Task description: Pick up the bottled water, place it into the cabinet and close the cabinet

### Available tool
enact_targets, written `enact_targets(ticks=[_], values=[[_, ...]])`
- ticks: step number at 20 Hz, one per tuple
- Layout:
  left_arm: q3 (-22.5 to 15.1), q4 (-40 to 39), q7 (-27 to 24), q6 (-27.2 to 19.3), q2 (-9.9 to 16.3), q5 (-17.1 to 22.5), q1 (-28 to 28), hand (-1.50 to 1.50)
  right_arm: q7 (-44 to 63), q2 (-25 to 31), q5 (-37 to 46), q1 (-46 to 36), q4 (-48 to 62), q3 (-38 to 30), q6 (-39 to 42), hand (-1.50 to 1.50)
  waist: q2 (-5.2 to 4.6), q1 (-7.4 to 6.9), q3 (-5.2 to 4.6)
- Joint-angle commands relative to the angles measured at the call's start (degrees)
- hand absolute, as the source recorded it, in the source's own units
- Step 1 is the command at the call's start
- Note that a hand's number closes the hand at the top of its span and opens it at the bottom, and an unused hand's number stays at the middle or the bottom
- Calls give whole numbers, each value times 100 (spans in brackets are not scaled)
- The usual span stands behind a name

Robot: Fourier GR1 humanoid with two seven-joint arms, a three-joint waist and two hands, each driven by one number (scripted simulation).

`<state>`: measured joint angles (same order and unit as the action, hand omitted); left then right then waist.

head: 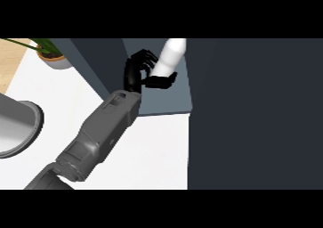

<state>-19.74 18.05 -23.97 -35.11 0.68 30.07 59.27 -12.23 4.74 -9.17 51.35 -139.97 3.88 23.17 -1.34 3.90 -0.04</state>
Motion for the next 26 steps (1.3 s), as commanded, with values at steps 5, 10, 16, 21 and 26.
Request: enact_targets(ticks=[5,10,16,21,26], values=[[565,-770,-400,-58,207,178,339,150,-103,77,-574,162,-185,-171,249,-150,-32,138,-3],[301,-1141,-503,-368,380,-198,683,-150,23,85,-624,27,-251,-157,218,-150,-77,154,-3],[302,-1369,-756,-733,193,-303,785,-150,-234,75,-483,170,-67,-139,399,-150,-68,215,-4],[349,-1346,-660,-282,145,-291,1030,-150,-355,176,-522,217,57,-230,584,-150,-87,288,-3],[736,-777,-1369,705,388,34,853,-150,-197,3,-420,220,-102,-69,411,-150,-20,13,-13]])
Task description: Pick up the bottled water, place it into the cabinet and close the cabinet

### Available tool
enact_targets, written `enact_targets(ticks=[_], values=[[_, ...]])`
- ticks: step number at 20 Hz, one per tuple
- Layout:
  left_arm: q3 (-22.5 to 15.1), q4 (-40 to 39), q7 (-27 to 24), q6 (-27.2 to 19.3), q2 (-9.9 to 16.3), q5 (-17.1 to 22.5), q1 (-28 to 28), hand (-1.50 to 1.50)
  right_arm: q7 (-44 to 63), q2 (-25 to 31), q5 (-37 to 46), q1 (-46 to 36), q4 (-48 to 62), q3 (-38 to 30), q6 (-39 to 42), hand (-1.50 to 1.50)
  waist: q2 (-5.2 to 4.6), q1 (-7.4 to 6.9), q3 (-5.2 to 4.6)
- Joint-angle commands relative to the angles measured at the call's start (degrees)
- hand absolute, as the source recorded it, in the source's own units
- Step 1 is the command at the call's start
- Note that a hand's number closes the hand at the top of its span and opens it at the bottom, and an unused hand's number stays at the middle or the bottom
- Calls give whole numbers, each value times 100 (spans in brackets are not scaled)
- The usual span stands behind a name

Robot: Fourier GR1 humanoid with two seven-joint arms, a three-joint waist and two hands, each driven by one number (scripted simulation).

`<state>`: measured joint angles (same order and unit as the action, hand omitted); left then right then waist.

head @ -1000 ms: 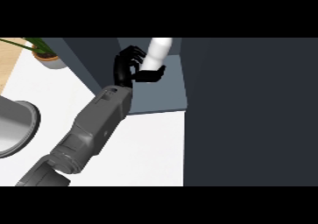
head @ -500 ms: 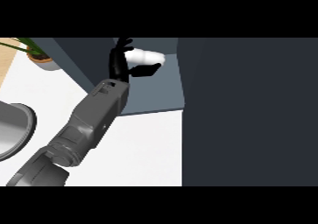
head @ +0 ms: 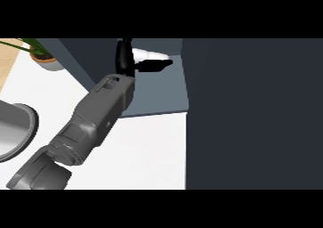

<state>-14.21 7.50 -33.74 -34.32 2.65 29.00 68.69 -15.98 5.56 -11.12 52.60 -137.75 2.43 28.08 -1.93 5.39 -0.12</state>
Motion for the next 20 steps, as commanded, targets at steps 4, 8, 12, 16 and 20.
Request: enact_targets(ticks=[4,8,12,16,20], values=[[372,341,-536,907,-72,270,79,-150,225,-37,-351,221,-483,115,-10,-150,44,-85,-1],[442,453,-554,1037,-257,306,97,-150,381,18,-311,360,-710,144,-15,-150,119,-232,4],[271,736,-349,995,-262,307,-15,-150,592,-190,-157,278,-698,508,-199,-150,160,-314,7],[-76,1377,-586,1132,-264,378,-867,-150,670,-111,-291,345,-793,356,-231,-150,212,-413,8],[-435,2039,-383,1121,-265,639,-1298,-150,760,-97,-265,218,-780,365,-294,-150,207,-408,8]])
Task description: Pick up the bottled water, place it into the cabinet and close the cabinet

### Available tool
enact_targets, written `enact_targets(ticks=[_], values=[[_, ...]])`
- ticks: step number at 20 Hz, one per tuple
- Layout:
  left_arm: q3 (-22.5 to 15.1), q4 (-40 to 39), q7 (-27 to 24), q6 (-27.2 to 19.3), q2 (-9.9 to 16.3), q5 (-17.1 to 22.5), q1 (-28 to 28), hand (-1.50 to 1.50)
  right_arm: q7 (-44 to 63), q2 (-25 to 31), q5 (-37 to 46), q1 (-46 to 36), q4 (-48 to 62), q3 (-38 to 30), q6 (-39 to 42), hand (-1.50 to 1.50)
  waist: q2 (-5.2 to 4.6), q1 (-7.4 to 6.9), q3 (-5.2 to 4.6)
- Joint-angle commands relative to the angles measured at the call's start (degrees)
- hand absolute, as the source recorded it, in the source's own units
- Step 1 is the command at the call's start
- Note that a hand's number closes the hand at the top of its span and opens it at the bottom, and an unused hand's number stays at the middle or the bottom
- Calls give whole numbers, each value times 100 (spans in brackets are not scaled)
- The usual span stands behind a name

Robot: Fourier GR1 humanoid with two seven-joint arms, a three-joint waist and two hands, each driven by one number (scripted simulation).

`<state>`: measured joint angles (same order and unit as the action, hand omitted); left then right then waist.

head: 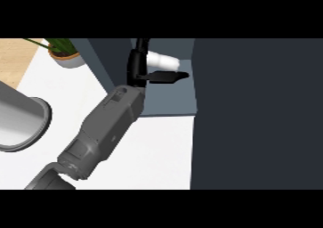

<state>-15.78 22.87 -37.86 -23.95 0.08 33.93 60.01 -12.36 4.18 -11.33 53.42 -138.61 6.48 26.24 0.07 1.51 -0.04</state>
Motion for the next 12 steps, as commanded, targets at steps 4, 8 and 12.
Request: enact_targets(ticks=[4,8,12], values=[[-710,1376,71,428,-8,374,-1222,-150,175,20,-185,488,-722,65,-45,-150,48,-48,-1],[-1127,2284,208,641,-8,447,-1931,-150,395,22,-102,238,-669,91,-226,-150,46,-161,0],[-1275,3163,267,595,2,310,-2228,-150,402,-171,300,242,-794,471,-420,-150,39,-178,-1]])
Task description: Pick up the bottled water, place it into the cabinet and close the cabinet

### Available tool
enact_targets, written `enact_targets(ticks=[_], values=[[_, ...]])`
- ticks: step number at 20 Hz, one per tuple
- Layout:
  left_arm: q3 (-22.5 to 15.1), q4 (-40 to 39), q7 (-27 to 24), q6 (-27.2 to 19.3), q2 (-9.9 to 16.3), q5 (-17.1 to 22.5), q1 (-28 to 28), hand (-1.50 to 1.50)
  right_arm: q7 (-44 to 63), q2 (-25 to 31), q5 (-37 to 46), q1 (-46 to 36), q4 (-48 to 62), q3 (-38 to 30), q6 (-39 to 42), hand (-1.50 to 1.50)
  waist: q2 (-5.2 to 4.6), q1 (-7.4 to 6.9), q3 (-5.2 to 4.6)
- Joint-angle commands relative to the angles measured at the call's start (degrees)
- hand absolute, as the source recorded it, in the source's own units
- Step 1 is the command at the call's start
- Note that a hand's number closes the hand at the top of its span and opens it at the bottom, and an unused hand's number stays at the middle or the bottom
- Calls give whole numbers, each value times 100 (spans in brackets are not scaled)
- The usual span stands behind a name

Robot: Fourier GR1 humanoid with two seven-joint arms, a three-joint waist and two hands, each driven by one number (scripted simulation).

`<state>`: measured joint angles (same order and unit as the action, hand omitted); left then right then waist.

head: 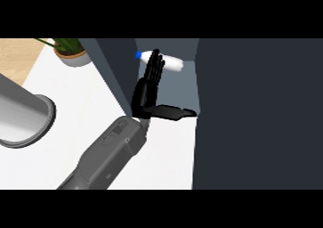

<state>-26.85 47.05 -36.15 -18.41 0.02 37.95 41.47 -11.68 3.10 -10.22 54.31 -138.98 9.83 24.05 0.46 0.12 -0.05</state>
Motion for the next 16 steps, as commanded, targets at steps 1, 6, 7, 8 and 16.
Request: enact_targets(ticks=[1,6,7,8,16], values=[[-488,937,153,-161,-2,-13,-602,-150,193,212,-176,237,-702,-235,53,-150,-1,13,3],[-493,2023,280,226,480,-158,-1330,-150,407,19,592,179,-858,428,-244,-150,-9,-48,-2],[-730,2281,464,-178,196,-280,-1335,-150,71,285,418,299,-811,115,69,-150,17,-20,3],[-656,2490,353,200,536,-148,-1703,-150,257,479,195,162,-866,-200,84,-150,2,-82,1],[-866,4155,931,130,1461,-122,-2887,150,163,1249,691,347,-968,146,871,150,12,-110,1]])
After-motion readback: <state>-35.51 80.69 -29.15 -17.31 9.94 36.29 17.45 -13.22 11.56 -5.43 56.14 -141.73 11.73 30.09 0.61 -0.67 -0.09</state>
